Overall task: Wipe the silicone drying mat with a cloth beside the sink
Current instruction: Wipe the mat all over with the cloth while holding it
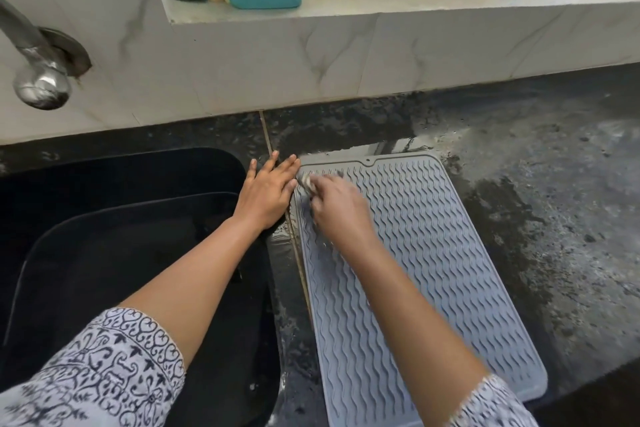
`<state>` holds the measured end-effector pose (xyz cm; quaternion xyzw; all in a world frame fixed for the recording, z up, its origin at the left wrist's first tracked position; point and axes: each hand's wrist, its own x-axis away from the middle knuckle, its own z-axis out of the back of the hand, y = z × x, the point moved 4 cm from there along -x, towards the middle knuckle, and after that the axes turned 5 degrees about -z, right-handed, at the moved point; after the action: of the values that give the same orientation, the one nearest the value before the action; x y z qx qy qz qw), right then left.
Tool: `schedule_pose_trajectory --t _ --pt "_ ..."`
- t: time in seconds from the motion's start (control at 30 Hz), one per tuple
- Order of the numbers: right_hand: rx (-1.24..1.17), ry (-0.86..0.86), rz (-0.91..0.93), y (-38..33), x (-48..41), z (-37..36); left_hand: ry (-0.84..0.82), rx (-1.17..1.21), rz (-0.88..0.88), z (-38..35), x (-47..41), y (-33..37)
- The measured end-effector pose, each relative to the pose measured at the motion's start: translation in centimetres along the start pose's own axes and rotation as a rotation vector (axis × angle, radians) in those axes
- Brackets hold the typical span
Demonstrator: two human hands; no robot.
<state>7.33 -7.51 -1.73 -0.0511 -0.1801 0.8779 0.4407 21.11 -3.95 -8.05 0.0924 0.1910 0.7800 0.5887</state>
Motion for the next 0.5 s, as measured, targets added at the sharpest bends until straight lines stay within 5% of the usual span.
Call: schedule_pose_trajectory --t 0.3,0.5 --pt "0.126 0.067 0.064 -0.2 0.5 -3.3 0.009 0.014 0.006 0.2 0.2 -0.1" --pt "0.245 -0.221 0.066 0.1 9.2 -0.7 0.02 0.055 0.022 0.2 0.3 0.1"
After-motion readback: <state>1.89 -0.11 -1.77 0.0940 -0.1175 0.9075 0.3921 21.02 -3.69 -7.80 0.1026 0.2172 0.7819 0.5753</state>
